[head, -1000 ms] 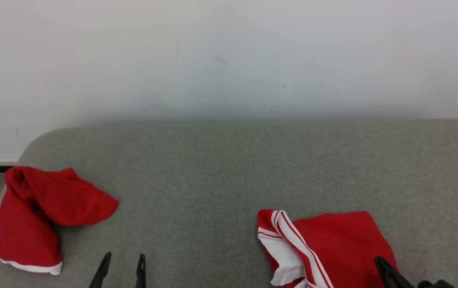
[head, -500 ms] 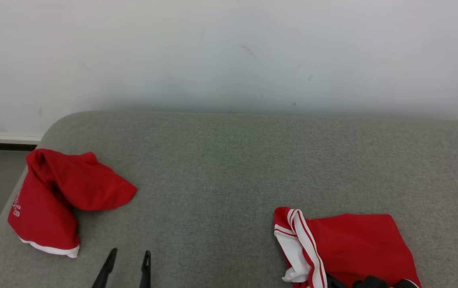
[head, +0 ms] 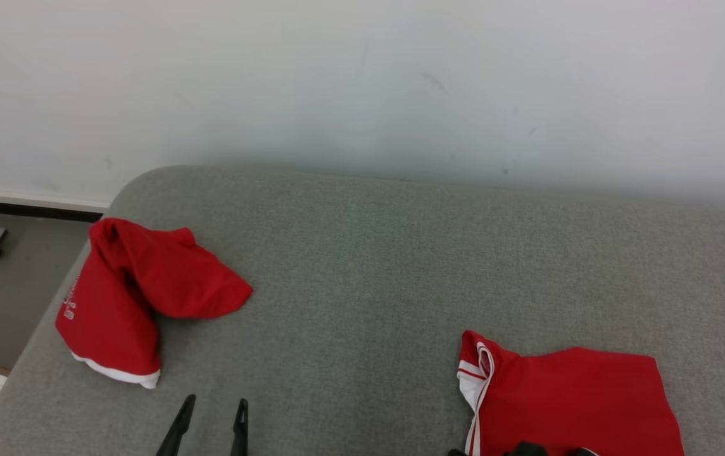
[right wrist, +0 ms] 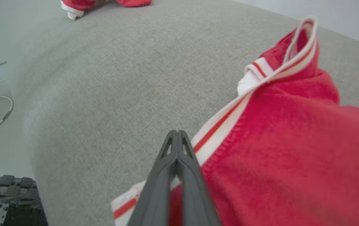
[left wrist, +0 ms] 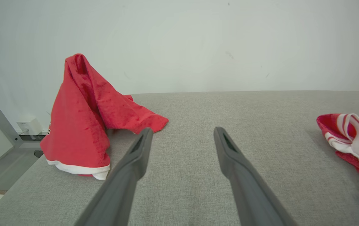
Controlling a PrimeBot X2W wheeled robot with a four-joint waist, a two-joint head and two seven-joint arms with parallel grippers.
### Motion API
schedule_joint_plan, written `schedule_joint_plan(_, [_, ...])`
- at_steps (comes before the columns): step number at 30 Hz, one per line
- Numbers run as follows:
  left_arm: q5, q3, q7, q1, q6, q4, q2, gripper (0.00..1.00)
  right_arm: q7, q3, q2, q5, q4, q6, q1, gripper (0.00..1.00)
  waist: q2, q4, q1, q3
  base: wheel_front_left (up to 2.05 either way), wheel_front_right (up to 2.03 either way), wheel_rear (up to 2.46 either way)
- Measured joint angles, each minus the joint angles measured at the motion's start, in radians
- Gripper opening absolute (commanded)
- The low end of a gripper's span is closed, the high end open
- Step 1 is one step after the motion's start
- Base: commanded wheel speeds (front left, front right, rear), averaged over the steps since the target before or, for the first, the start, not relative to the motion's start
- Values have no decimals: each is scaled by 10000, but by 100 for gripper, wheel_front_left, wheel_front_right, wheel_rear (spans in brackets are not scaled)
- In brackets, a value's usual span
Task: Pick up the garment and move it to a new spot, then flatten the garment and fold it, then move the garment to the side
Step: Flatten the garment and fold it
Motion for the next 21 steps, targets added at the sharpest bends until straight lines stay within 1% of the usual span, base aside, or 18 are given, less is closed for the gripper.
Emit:
schedule_joint_plan(4, [-29, 15, 0, 16, -19, 27, -21, 100, -15, 305, 75, 280, 351, 0, -239, 0, 0, 115, 0, -75, 0, 0, 0])
schedule_joint_plan(9, [-65, 128, 0, 88, 25, 15, -35, 100, -96, 422, 58, 491, 368, 0, -384, 0, 0, 29, 0, -158, 0, 0, 0])
schedule_joint_plan(12, [-69, 226, 0, 103, 31, -52, -33, 100, -150, 123, -107, 539, -132, 0, -389, 0, 0, -113, 0, -236, 0, 0, 0])
schedule_joint_plan(14, [-71, 290, 0, 114, 38, -100, -29, 100, -176, -330, -337, 535, -644, 2, -372, 0, 0, -251, 0, -282, 0, 0, 0])
schedule_joint_plan(15, [-71, 314, 0, 132, 40, -111, -23, 100, -182, -692, -495, 499, -982, 0, -322, 2, 0, -335, 0, -308, 0, 0, 0])
schedule_joint_plan(16, [-71, 362, 0, 140, 48, -111, -19, 100, -184, -1060, -663, 408, -1367, 2, -227, 30, 0, -418, 0, -335, 0, 0, 0])
schedule_joint_plan(17, [-73, 383, 0, 141, 52, -113, -15, 100, -188, -1452, -865, 274, -1697, 0, -82, 48, 0, -508, 0, -365, 0, 0, 0])
schedule_joint_plan(18, [-75, 435, 0, 144, 56, -113, -13, 100, -194, -1812, -1068, 115, -2029, 0, 118, 95, 0, -596, 0, -395, 0, 0, 0])
schedule_joint_plan(19, [-77, 447, 0, 144, 67, -127, -12, 100, -194, -2243, -1254, -61, -2341, 0, 364, 100, 0, -682, 0, -421, 0, 0, 0])
schedule_joint_plan(21, [-77, 443, 0, 144, 65, -146, -21, 100, -194, -3185, -1565, -255, -2901, 0, 874, 100, 0, -837, 0, -480, 0, 0, 0])
